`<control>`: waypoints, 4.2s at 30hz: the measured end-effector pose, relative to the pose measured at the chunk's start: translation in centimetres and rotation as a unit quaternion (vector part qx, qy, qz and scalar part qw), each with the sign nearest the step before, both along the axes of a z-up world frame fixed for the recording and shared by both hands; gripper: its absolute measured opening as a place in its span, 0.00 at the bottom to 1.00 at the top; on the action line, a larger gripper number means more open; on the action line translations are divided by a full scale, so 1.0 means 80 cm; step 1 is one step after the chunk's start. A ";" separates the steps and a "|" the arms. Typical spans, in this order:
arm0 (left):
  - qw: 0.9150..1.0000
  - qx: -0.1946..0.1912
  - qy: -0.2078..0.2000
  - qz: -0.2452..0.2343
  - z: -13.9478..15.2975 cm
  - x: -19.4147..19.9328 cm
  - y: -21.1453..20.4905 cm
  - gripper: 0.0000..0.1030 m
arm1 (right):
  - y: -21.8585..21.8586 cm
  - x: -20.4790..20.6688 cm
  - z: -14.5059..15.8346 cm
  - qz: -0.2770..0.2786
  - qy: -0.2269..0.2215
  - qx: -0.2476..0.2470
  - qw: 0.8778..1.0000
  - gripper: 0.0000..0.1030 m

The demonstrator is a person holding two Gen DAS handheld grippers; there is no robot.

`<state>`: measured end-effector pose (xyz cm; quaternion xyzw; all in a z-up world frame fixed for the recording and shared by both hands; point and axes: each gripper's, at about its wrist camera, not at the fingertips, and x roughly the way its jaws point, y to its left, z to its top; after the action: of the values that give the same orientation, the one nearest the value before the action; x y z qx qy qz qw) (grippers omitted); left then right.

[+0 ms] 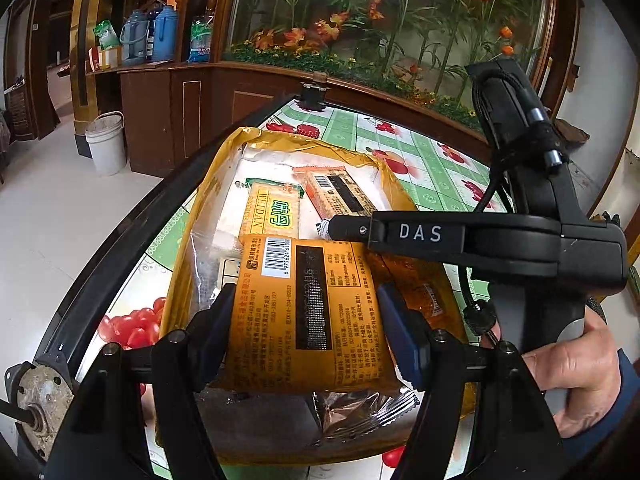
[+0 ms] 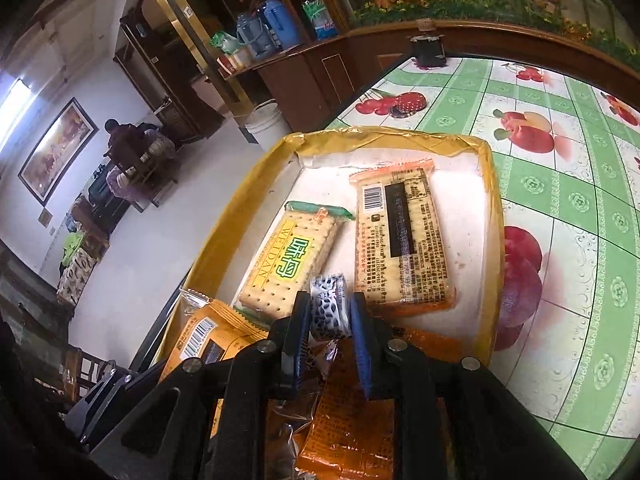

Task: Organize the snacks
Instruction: 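Carry the orange bag and patterned candy over the tray and release both, then grasp the silver foil bag with right gripper while left gripper grasps dark green bag, then carry the foil bag and dark green bag over the tray and release both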

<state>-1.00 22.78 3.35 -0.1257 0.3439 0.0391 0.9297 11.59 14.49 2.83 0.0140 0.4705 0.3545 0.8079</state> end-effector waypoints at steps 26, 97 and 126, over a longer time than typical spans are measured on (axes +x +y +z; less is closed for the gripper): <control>0.999 0.025 -0.027 -0.036 0.041 0.000 -0.071 0.67 | -0.219 -0.017 0.054 -0.104 -0.025 0.113 0.988 0.41; 0.974 0.041 0.149 -0.163 -0.030 0.105 -0.321 0.67 | -0.440 -0.040 0.030 -0.271 -0.039 0.065 0.960 0.59; 0.983 0.144 0.003 -0.116 0.023 0.027 -0.263 0.41 | -0.390 -0.062 0.037 -0.208 -0.080 0.054 0.973 0.58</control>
<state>1.16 1.75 5.19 0.0507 0.3492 -0.0194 0.9355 6.64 -16.71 5.80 0.1270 0.3713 0.2037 0.8969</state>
